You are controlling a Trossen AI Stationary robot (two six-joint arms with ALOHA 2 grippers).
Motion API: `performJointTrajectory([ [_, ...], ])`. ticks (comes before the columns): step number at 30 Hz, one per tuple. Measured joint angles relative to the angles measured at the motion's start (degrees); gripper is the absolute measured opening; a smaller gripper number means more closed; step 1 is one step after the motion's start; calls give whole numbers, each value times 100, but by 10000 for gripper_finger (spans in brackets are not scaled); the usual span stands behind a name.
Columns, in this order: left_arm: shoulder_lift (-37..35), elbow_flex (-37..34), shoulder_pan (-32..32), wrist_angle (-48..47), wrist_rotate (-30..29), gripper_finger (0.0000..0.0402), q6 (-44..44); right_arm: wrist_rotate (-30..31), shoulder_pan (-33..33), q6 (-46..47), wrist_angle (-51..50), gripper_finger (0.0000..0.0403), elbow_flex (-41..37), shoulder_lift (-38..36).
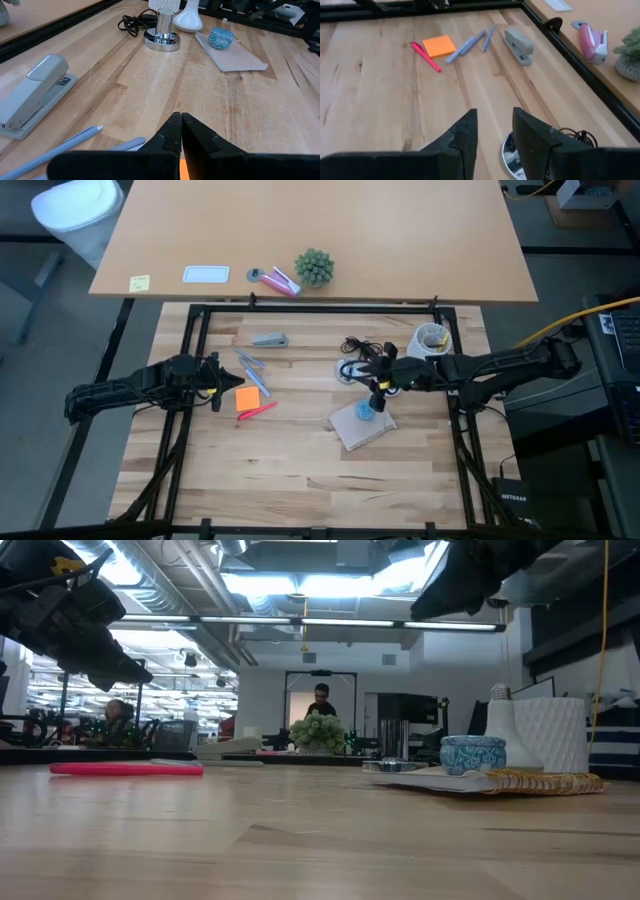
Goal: Screw lightbulb
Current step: Insert the lightbulb into the lamp
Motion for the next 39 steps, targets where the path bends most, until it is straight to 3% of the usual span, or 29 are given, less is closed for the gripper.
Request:
performJointTrajectory([
  [9,0,-1,0,0,0,4,-1,-45,0,2,7,122,0,0],
  [16,0,-4,0,28,-2,4,-65,-1793,4,19,-7,122,63,2],
  [20,0,-4,0,62,0,4,-768,-2540,4,309,-371,122,463,2],
  [22,0,-15,0,176,0,4,-1200,-2726,4,325,-1119,122,835,2],
  [25,0,-38,2,462,6,4,-1574,-2633,4,311,-2732,122,1515,2],
  [29,0,-37,2,828,-11,4,-1825,-1937,-1,115,-4319,122,2166,2],
  [33,0,-36,0,879,-169,4,-1997,-1370,-2,-144,-4711,122,2354,0],
  [39,0,-26,0,868,-194,4,-2110,-957,-2,274,-5082,122,2337,110],
])
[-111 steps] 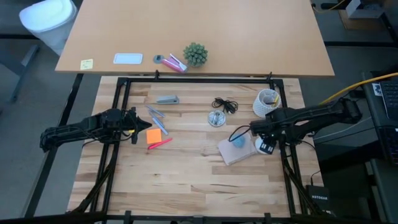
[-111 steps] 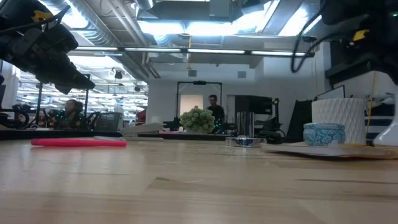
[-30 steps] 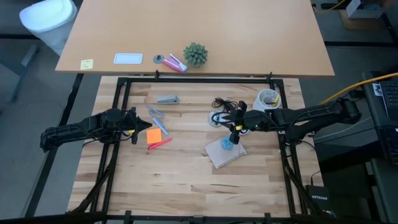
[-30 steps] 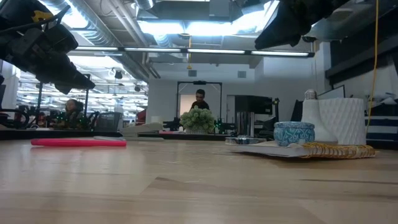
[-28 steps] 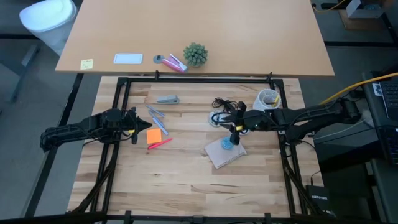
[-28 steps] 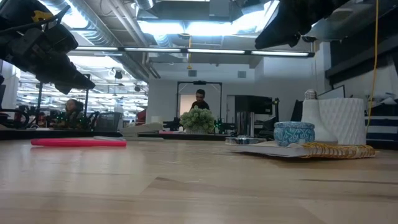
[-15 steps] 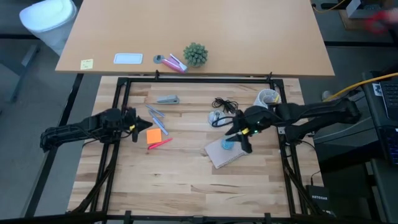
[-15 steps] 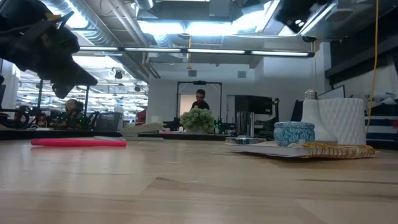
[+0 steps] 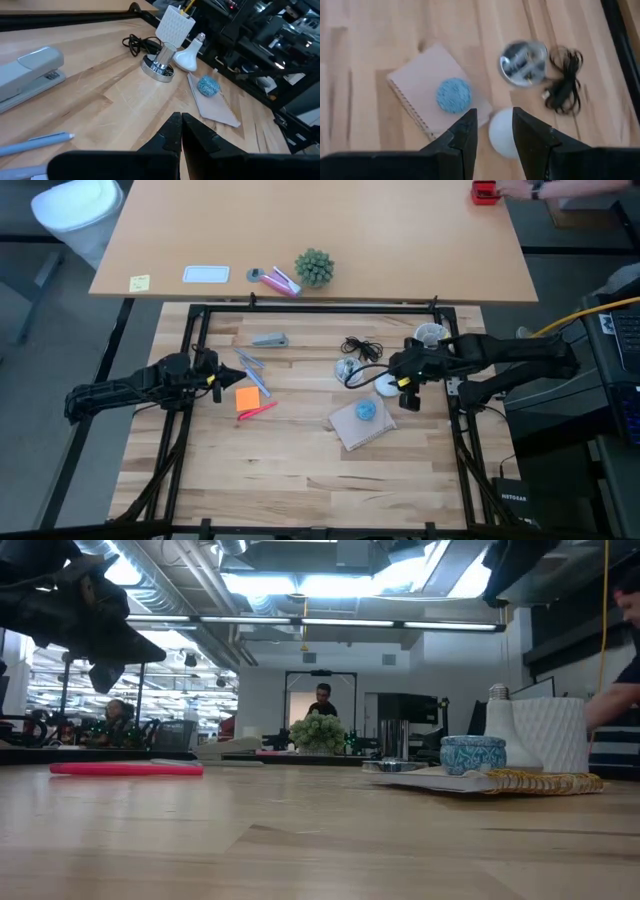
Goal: Screw lightbulb
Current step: Insert the lightbulb into the lamp
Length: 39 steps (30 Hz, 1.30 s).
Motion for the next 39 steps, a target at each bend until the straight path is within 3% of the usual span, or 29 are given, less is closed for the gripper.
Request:
performJointTrajectory([
  [7,4,-65,0,39,0,4,-53,843,0,1424,-1008,122,-402,84],
  [12,92,-173,0,301,-52,4,-33,1571,0,1576,-976,122,-986,84],
  [19,154,-186,0,345,-103,4,116,1743,-48,1728,-9,122,-1845,122],
  [27,173,-188,0,340,-105,4,201,2056,-48,1724,1004,122,-2297,126],
  [34,173,-188,0,336,-105,4,310,1953,-48,1429,2798,122,-2765,316],
  [39,191,-188,0,334,-105,4,306,1780,-48,933,4164,122,-2976,957],
])
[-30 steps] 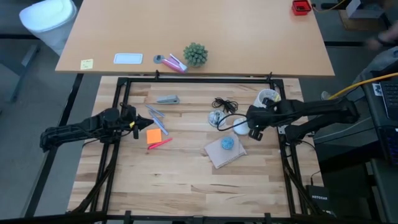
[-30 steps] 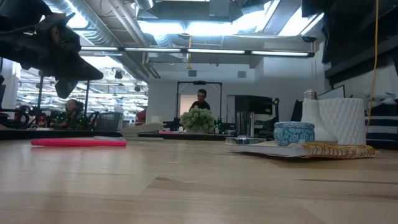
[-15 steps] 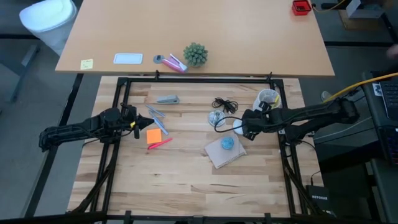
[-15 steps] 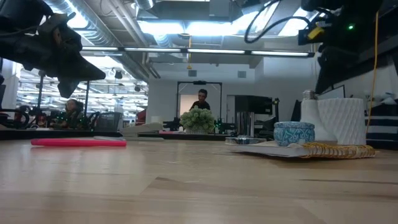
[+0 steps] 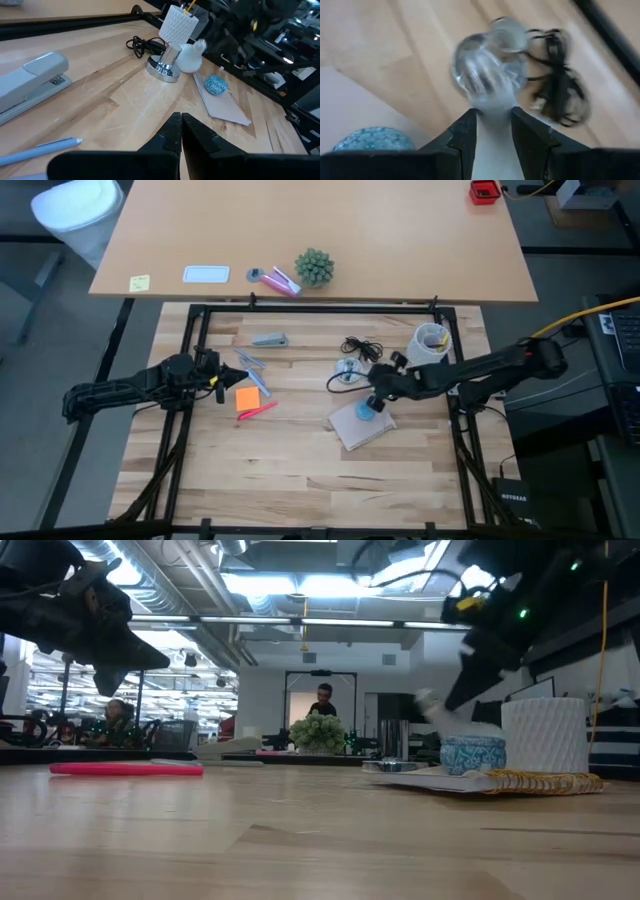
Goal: Screw lightbulb
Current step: Insert the lightbulb into the lamp
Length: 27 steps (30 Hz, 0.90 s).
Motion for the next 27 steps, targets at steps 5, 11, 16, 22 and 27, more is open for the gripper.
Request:
performJointTrajectory([
  [5,19,-2,0,-3,0,4,-27,-356,0,-160,795,122,-5,804],
  [11,34,-2,0,-4,0,4,-37,-545,11,-151,1002,122,-6,1237],
  [16,91,-2,0,-4,0,4,-106,-572,11,-120,990,122,66,1143],
  [22,263,-4,0,-4,0,4,-332,-899,11,192,475,122,606,1076],
  [27,447,-4,0,0,0,4,-214,-1814,11,440,-489,122,1391,1074],
])
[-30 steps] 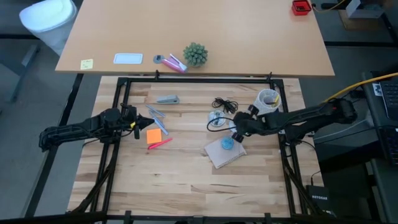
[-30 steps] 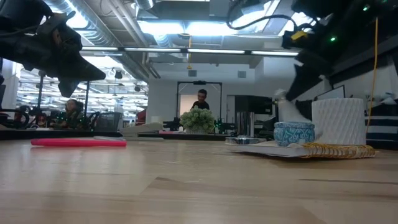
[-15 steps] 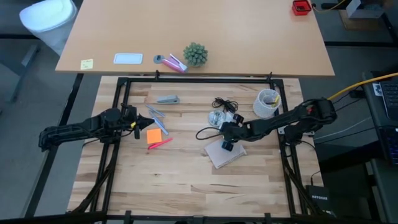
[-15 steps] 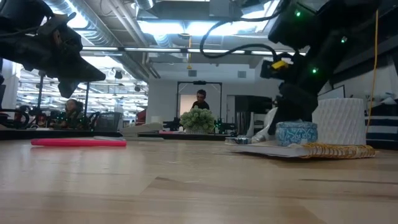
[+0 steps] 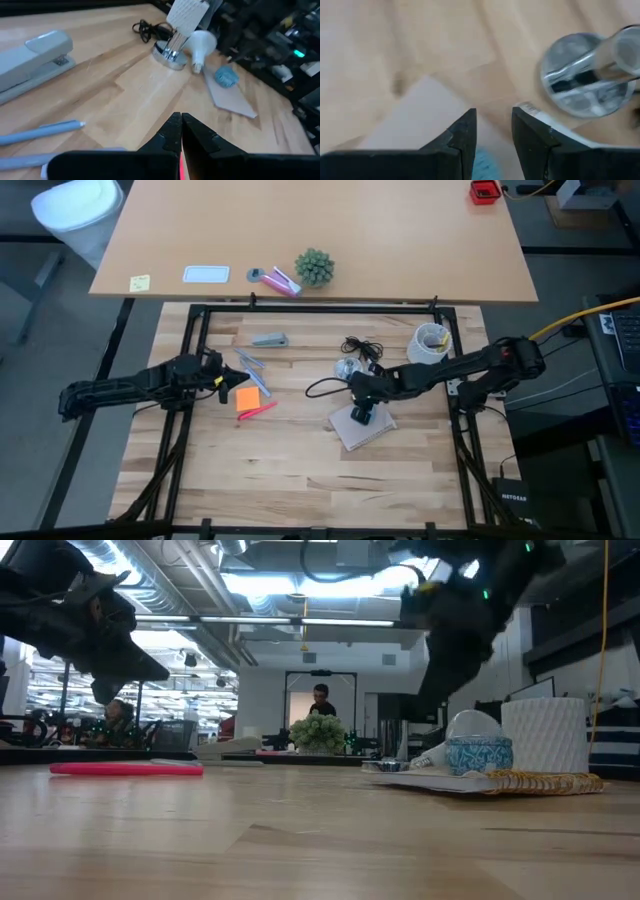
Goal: Screw lightbulb
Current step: Insert the lightbulb into the lamp
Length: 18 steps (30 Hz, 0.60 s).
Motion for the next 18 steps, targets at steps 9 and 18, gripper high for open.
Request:
performJointTrajectory([
  [9,578,-34,-63,422,-9,4,-385,-735,330,1460,-1057,122,366,-7],
  [18,1617,-33,-478,2170,-7,4,-93,396,1135,2960,-1047,122,35,-2],
])
